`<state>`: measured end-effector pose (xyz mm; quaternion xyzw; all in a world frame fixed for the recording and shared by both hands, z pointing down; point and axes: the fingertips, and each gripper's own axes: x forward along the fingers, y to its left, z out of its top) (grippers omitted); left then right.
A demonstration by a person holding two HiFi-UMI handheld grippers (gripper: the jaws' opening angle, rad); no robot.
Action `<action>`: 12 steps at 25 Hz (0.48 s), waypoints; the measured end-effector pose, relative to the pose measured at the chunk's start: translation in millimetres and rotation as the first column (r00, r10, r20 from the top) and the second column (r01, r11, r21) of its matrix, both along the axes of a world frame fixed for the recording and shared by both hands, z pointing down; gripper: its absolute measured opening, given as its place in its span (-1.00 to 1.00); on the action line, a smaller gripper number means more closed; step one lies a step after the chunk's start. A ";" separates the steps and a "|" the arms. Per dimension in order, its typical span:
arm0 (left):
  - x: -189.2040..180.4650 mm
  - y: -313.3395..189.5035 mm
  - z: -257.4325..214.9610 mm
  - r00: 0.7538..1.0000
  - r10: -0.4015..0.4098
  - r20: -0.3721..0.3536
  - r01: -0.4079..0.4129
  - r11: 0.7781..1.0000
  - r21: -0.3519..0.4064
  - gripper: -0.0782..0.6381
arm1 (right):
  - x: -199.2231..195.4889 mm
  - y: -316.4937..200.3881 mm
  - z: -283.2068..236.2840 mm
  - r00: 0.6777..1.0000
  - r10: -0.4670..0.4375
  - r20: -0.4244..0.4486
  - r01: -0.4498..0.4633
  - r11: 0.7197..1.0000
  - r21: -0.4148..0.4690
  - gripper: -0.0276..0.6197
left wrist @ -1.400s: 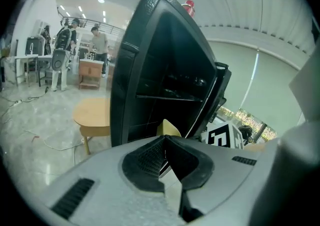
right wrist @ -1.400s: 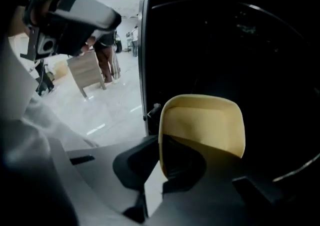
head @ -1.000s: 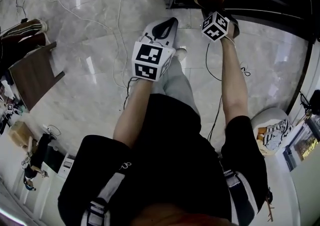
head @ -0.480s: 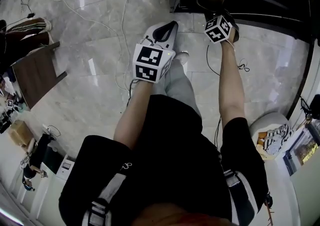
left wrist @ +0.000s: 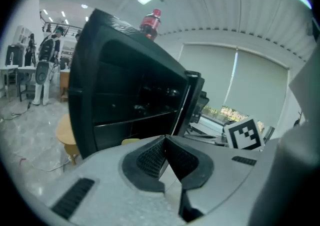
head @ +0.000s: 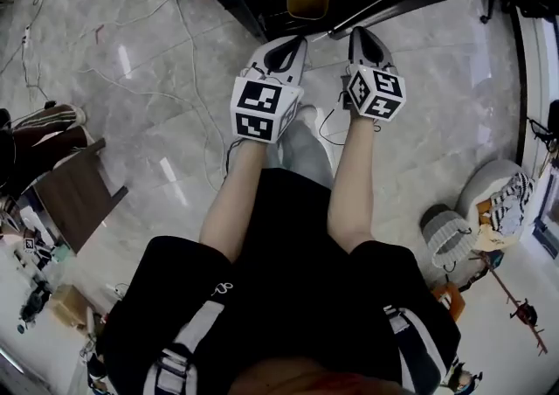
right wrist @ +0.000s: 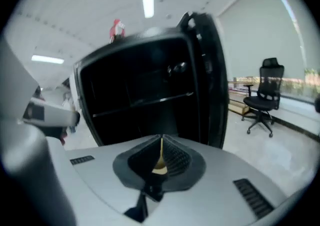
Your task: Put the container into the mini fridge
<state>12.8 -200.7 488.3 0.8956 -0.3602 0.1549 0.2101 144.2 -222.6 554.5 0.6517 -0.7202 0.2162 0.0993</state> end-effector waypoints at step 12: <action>147.0 34.1 -137.8 0.953 0.275 -0.129 -0.227 0.927 0.297 -0.76 | 139.2 103.1 -201.4 0.949 0.302 0.091 -0.313 0.864 0.396 -0.87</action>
